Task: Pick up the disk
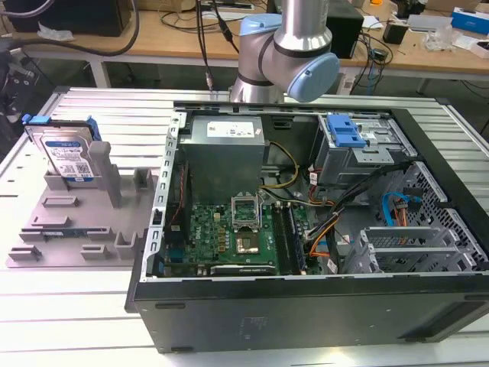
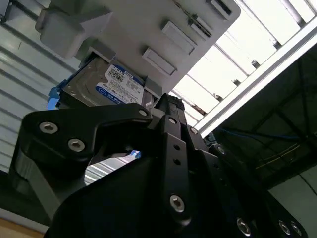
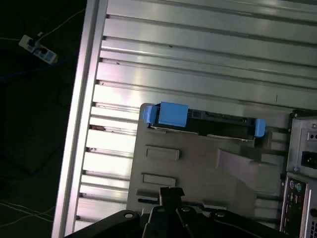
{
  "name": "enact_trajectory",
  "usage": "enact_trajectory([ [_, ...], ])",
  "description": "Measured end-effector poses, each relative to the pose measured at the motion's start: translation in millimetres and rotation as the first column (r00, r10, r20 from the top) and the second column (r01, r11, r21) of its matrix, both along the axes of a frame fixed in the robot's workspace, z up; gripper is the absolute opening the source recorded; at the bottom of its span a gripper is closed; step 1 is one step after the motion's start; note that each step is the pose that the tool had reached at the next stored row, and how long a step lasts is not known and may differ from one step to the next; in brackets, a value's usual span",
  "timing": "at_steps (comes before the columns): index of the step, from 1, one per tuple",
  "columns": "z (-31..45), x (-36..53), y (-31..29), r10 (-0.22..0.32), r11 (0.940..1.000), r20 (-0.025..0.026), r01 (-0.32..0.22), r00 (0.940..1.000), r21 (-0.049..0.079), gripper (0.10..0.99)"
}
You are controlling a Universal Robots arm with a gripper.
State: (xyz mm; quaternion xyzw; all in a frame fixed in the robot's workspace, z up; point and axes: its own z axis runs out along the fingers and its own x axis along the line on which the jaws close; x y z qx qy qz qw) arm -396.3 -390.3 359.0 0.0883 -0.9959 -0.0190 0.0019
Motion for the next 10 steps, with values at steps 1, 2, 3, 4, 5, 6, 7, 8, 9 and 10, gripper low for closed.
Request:
enact_trajectory([
  [1, 0.0, 0.0, 0.0, 0.052, 0.9987, 0.0000, -0.052, 0.9987, 0.000, 0.106],
  [2, 0.0, 0.0, 0.0, 0.084, 0.9965, 0.0000, -0.084, 0.9965, 0.000, 0.106],
  [3, 0.0, 0.0, 0.0, 0.116, 0.9933, 0.0000, -0.116, 0.9933, 0.000, 0.106],
  [4, 0.0, 0.0, 0.0, 0.138, 0.9904, 0.0000, -0.138, 0.9904, 0.000, 0.106],
  [5, 0.0, 0.0, 0.0, 0.152, 0.9884, -0.0001, -0.152, 0.9884, 0.000, 0.106],
  [6, 0.0, 0.0, 0.0, 0.178, 0.9840, -0.0001, -0.178, 0.9840, 0.000, 0.106],
  [7, 0.0, 0.0, 0.0, 0.196, 0.9805, 0.0000, -0.196, 0.9805, 0.000, 0.106],
  [8, 0.0, 0.0, 0.0, 0.225, 0.9744, 0.0000, -0.225, 0.9744, 0.000, 0.106],
  [9, 0.0, 0.0, 0.0, 0.243, 0.9699, -0.0001, -0.243, 0.9699, 0.000, 0.106],
  [10, 0.0, 0.0, 0.0, 0.265, 0.9642, -0.0001, -0.265, 0.9642, 0.000, 0.106],
])
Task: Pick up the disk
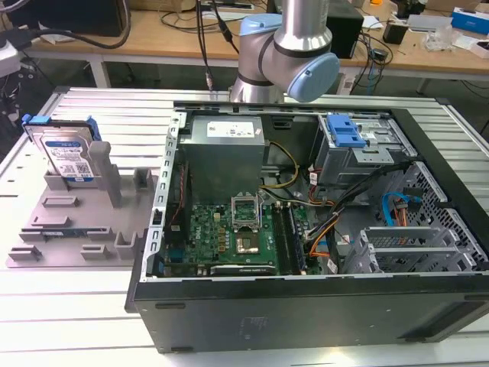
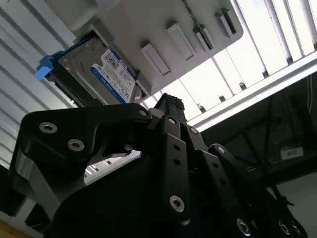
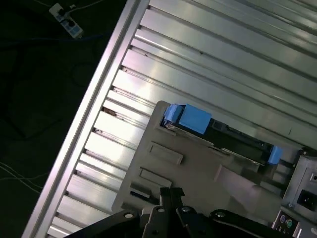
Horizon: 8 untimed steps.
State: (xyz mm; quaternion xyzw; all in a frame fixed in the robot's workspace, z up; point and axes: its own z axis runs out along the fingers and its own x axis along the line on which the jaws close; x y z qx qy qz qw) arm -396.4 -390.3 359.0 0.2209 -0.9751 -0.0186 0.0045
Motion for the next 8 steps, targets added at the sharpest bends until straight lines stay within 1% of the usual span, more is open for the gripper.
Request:
enact_trajectory([
  [2, 0.0, 0.0, 0.0, 0.050, 0.9987, 0.0000, -0.050, 0.9987, 0.000, 0.106],
  [3, 0.0, 0.0, 0.0, 0.097, 0.9953, 0.0000, -0.097, 0.9953, 0.000, 0.106],
  [5, 0.0, 0.0, 0.0, 0.141, 0.9900, 0.0000, -0.141, 0.9900, 0.000, 0.106],
  [7, 0.0, 0.0, 0.0, 0.182, 0.9834, 0.0000, -0.182, 0.9834, 0.000, 0.106],
  [8, 0.0, 0.1, 0.0, 0.210, 0.9777, 0.0000, -0.210, 0.9777, 0.000, 0.114],
])
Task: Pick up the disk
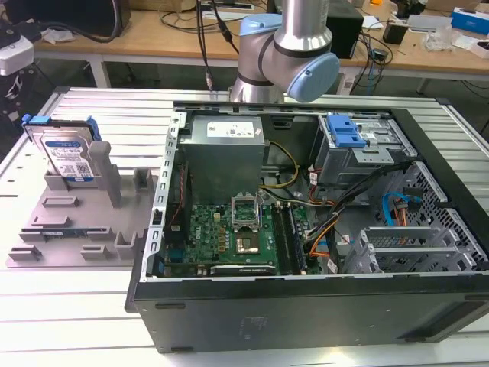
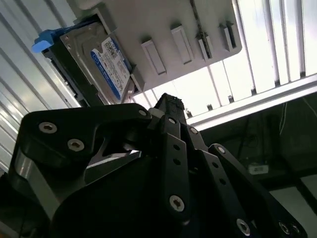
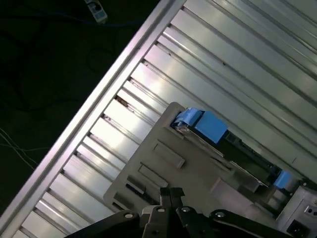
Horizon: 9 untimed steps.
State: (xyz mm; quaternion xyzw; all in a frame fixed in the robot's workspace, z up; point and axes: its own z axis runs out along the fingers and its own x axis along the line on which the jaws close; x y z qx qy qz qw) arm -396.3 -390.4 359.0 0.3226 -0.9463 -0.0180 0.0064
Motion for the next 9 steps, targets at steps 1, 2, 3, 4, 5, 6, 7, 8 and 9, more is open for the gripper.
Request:
enact_trajectory([
  [1, 0.0, 0.0, 0.0, 0.019, 0.9998, 0.0001, -0.019, 0.9998, 0.000, 0.114],
  [2, 0.0, 0.0, 0.0, 0.040, 0.9992, 0.0000, -0.040, 0.9992, 0.000, 0.169],
  [3, 0.0, 0.0, 0.0, 0.055, 0.9985, 0.0000, -0.055, 0.9985, 0.000, 0.235],
  [4, 0.0, 0.0, 0.0, 0.074, 0.9973, 0.0000, -0.074, 0.9973, 0.000, 0.298],
  [5, -0.1, 0.0, 0.0, 0.097, 0.9953, 0.0000, -0.097, 0.9953, 0.000, 0.298],
  [6, -0.1, 0.0, 0.0, 0.138, 0.9905, 0.0000, -0.138, 0.9905, 0.000, 0.357],
  [7, -0.2, 0.0, 0.0, 0.156, 0.9878, 0.0001, -0.156, 0.9878, 0.000, 0.416],
  [8, -0.2, 0.0, 0.0, 0.175, 0.9846, 0.0000, -0.175, 0.9846, 0.000, 0.482],
  [9, -0.3, 0.0, 0.0, 0.207, 0.9783, 0.0001, -0.207, 0.9783, 0.000, 0.482],
])
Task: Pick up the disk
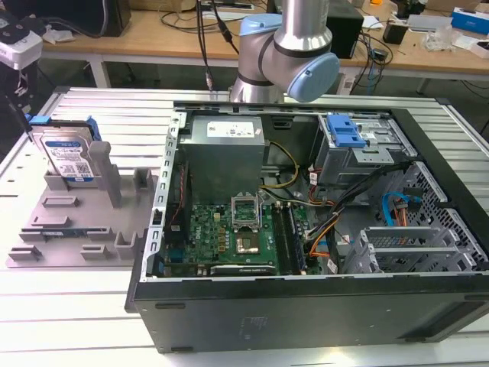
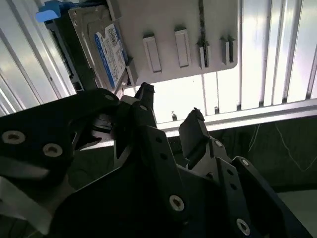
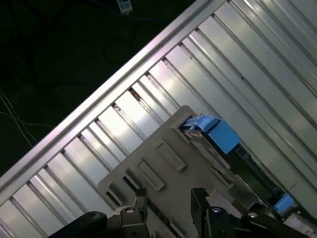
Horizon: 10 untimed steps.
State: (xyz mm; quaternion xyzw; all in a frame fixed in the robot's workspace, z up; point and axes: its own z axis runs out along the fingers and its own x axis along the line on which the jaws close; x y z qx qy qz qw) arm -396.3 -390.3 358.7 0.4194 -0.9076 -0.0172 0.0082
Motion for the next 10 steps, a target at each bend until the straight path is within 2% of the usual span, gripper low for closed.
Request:
enact_trajectory([
  [2, -0.2, 0.0, 0.0, 0.079, 0.9969, 0.0001, -0.079, 0.9969, 0.000, 0.482],
  [3, -0.3, 0.0, 0.0, 0.097, 0.9953, 0.0001, -0.097, 0.9953, 0.000, 0.482],
  [5, -0.4, 0.0, 0.0, 0.163, 0.9866, 0.0000, -0.163, 0.9866, 0.000, 0.482],
  [9, -0.6, 0.0, 0.0, 0.243, 0.9701, 0.0000, -0.243, 0.9701, 0.000, 0.482],
  [10, -0.6, 0.0, 0.0, 0.269, 0.9633, 0.0000, -0.269, 0.9633, 0.000, 0.482],
])
